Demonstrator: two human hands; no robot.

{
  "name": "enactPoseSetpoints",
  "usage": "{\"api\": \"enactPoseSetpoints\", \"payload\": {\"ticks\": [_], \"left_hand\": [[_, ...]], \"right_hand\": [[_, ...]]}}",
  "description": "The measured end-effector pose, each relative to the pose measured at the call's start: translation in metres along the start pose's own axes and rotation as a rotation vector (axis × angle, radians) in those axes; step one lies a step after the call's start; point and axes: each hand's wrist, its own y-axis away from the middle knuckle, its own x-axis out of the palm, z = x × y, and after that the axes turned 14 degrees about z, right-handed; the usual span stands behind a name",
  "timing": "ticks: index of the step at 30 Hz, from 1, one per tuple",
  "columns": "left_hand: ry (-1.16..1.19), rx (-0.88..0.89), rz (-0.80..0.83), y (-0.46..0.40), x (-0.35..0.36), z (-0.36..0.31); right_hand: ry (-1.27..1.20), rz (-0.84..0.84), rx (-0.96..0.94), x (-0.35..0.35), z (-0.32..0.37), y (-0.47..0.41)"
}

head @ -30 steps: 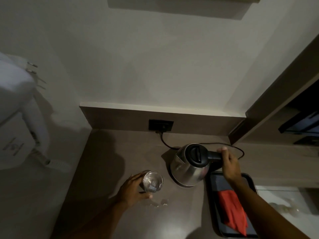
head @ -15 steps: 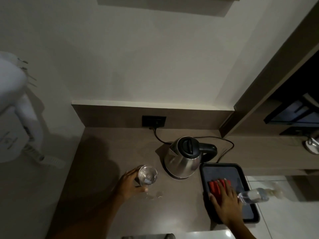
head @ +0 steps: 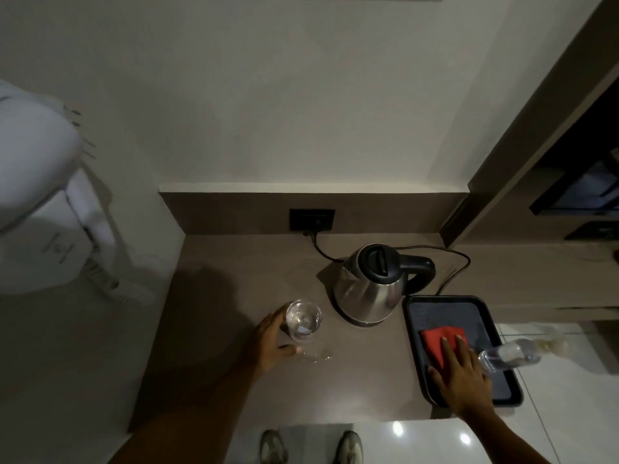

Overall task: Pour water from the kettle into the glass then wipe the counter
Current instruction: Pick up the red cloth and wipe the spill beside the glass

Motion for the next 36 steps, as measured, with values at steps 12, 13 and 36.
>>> {"api": "enactPoseSetpoints", "payload": {"ticks": [12,13,36], "left_hand": [[-0.577,-0.214,-0.030,0.065,-0.035,0.052],[-0.609,-0.219,-0.034,0.063,-0.037,0.056],[-0.702,-0.210,-0.093,0.039,-0.022,0.118]], "right_hand": [[0.024,-0.101,-0.043,0.017,0.002,-0.004],[0.013,-0.118,-0.051,0.018,0.002,-0.005],[-0.085,-0.308,-0.251,0.063,0.178,0.029]]}}
